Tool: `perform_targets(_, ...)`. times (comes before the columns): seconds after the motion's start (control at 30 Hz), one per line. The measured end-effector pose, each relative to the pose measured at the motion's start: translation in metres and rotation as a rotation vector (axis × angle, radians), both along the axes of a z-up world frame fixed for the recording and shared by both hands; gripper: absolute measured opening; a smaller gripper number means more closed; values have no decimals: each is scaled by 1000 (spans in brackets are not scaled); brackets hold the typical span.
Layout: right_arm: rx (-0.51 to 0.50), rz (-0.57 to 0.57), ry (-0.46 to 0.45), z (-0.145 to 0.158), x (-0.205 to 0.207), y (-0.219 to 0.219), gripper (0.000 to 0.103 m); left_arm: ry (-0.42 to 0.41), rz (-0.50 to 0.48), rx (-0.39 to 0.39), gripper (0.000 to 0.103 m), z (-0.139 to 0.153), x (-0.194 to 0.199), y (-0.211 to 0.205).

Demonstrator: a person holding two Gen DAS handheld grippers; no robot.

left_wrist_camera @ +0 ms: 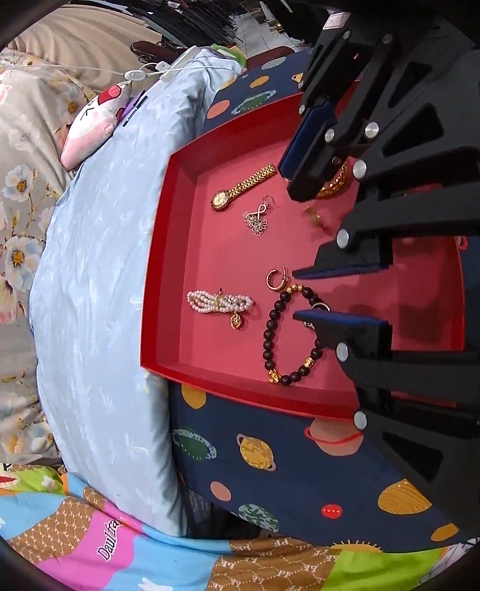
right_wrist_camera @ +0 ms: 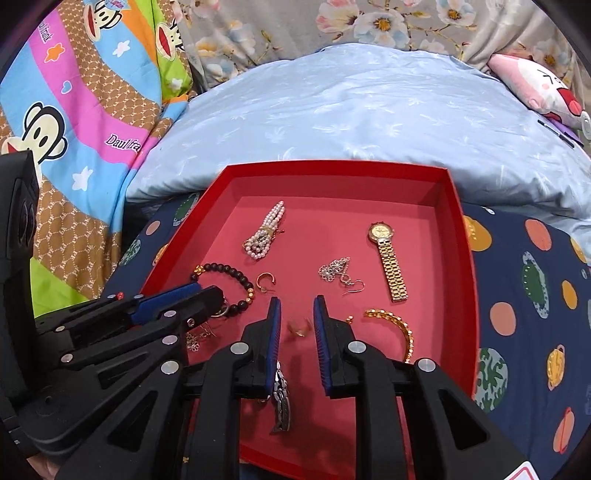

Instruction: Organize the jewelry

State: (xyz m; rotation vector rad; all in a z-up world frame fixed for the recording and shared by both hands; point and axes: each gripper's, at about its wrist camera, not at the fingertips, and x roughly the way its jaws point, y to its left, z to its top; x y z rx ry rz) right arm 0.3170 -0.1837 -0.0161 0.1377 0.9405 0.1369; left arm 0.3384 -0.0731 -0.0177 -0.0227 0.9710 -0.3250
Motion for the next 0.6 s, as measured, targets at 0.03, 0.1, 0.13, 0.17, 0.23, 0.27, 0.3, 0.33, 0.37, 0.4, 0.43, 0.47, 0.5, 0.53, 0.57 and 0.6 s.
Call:
perform_targets(0.03, -2, -7, -2, 2, -2, -1, 21, 0, 6, 1, 24, 1, -1, 1)
perform_targets(0.1, -3, -18, -6, 6, -6, -3, 23, 0, 19, -3, 29, 5, -3, 4)
perform_targets(0.13, -4, -24, -10, 9, -9, -3, 26, -3, 26, -4, 32, 7, -5, 5)
perform_targets(0.17, -5, -29, -12, 11, -12, -4, 27, -6, 29, -5, 32, 9, -6, 6)
perform_targets(0.23, -9, -45, -21, 18, -20, -5, 32, -14, 31, -5, 33, 15, -11, 7)
perform_targets(0.27, -11, -49, -25, 21, -24, -5, 32, -19, 33, -1, 33, 18, -14, 8)
perform_targets(0.3, -17, -54, -30, 25, -29, -4, 34, -29, 36, 8, 33, 22, -18, 7)
perform_targets(0.33, -25, -60, -34, 28, -33, -4, 35, -39, 38, 17, 33, 26, -23, 7)
perform_targets(0.37, -36, -70, -39, 32, -38, -4, 37, -50, 41, 31, 33, 30, -29, 7)
perform_targets(0.4, -45, -81, -44, 35, -45, -4, 40, -59, 45, 43, 33, 33, -33, 7)
perform_targets(0.43, -48, -90, -46, 38, -49, -4, 42, -68, 51, 56, 33, 36, -38, 6)
perform_targets(0.47, -49, -102, -49, 42, -55, -4, 43, -79, 60, 74, 33, 39, -45, 6)
perform_targets(0.5, -50, -113, -51, 45, -62, -4, 45, -84, 64, 83, 34, 42, -49, 6)
perform_targets(0.53, -50, -122, -54, 47, -67, -5, 45, -90, 65, 88, 34, 45, -55, 7)
perform_targets(0.57, -48, -131, -58, 50, -73, -5, 46, -94, 69, 92, 34, 48, -62, 7)
perform_targets(0.6, -47, -139, -60, 53, -80, -5, 46, -95, 71, 94, 34, 50, -67, 7)
